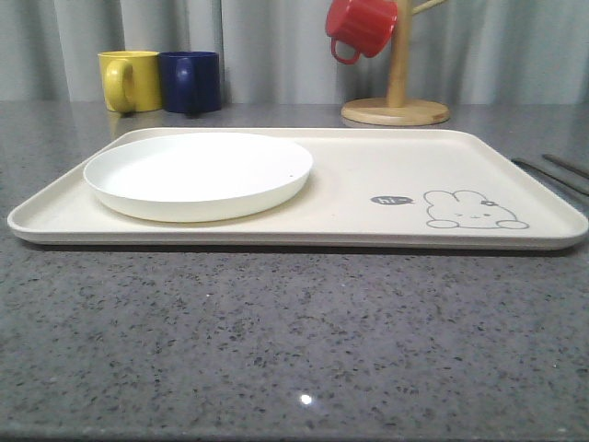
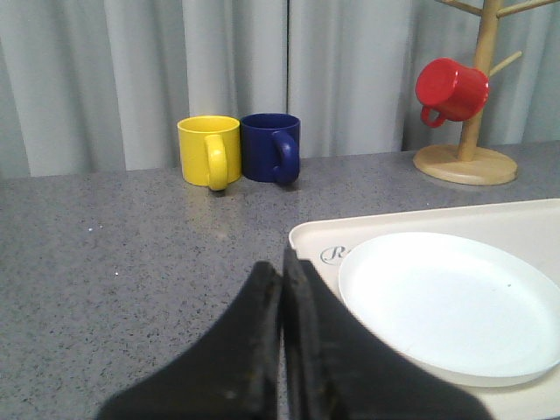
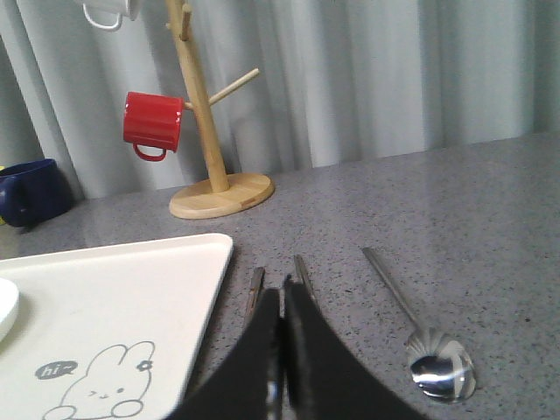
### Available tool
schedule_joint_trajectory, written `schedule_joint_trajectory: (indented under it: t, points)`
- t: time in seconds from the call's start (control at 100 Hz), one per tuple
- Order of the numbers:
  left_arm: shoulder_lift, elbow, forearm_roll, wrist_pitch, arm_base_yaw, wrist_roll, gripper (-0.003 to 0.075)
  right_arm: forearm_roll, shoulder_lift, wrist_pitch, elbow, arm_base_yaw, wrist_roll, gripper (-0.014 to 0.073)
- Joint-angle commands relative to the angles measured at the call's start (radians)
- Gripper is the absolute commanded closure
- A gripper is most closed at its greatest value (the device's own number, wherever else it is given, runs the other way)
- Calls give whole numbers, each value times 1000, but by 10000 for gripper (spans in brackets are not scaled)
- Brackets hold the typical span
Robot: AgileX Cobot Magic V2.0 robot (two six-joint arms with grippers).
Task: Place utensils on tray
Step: 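Lower the plate onto the tray, open the left gripper, withdraw, then move the right gripper down over the silver fork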
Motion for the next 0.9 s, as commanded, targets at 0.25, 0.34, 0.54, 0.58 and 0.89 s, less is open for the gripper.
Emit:
schedule_joint_trajectory:
  t: [0.25,0.34,0.54,0.58,0.89]
  points:
    - [7,-27,-5,-97,-8,2,738,-3,447,477,-575,-5,-13,662]
    - [7,-27,-5,-95,-8,2,738,2,576,580,-708,-5,-13,662]
    - [7,-27,-5,-95,-8,2,738,2,762,616,-821,-5,-13,656]
    - [7,-27,-5,-95,-8,2,738,2,787,618,-821,-5,-13,643]
    - [7,-27,-5,-95,-8,2,738,2,886,679,-821,-5,-13,224]
